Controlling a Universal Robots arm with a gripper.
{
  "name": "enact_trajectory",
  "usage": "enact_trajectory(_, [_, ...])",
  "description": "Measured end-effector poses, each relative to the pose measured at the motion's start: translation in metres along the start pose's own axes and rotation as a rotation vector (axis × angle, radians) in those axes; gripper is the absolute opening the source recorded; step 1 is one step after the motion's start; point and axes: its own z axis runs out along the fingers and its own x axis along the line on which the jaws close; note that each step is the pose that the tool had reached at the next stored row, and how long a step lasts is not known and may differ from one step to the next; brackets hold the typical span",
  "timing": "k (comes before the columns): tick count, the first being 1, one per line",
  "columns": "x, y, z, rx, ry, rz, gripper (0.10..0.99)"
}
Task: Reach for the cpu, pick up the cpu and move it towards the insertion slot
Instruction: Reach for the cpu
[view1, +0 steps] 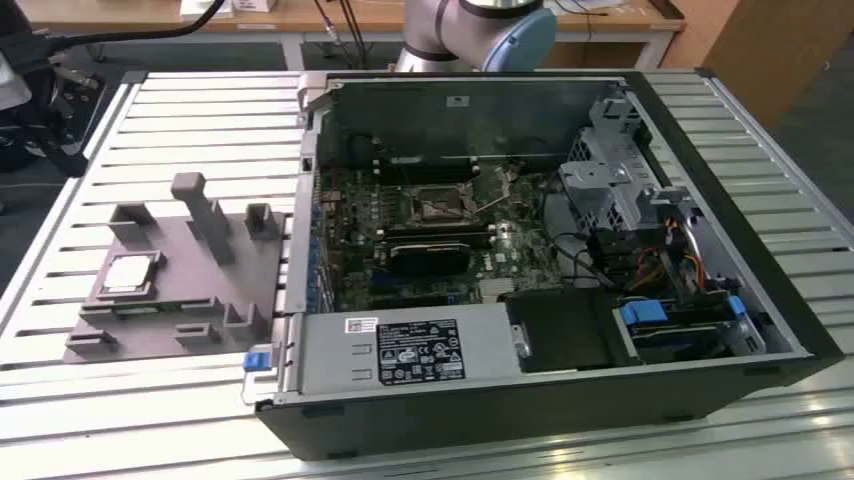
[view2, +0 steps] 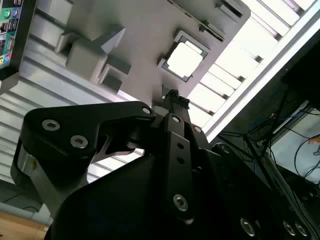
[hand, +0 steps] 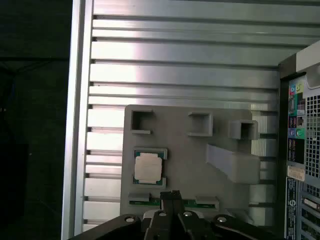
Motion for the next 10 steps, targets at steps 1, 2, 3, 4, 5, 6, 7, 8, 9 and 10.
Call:
enact_trajectory(1, [0.0000,0.0000,0.0000,0.000,0.0000,0.000,0.106])
enact_trajectory(2, [0.0000,0.0000,0.0000,0.000,0.0000,0.000,0.106])
enact_trajectory(3, [0.0000,0.0000,0.0000,0.000,0.0000,0.000,0.106])
enact_trajectory(4, [0.0000,0.0000,0.0000,0.000,0.0000,0.000,0.106])
enact_trajectory(5, [0.0000,0.0000,0.0000,0.000,0.0000,0.000,0.106])
enact_trajectory(6, [0.0003,-0.0003,-0.0001,0.000,0.0002,0.000,0.106])
enact_trajectory(7, [0.0008,-0.0005,0.0000,0.000,0.0001,0.000,0.106])
enact_trajectory(8, [0.0017,-0.0010,0.0001,0.000,0.0001,0.000,0.106])
enact_trajectory(9, [0.0024,-0.0017,0.0001,0.000,0.0000,0.000,0.106])
enact_trajectory(10, [0.0032,-0.0030,0.0001,0.000,0.0001,-0.001,0.106])
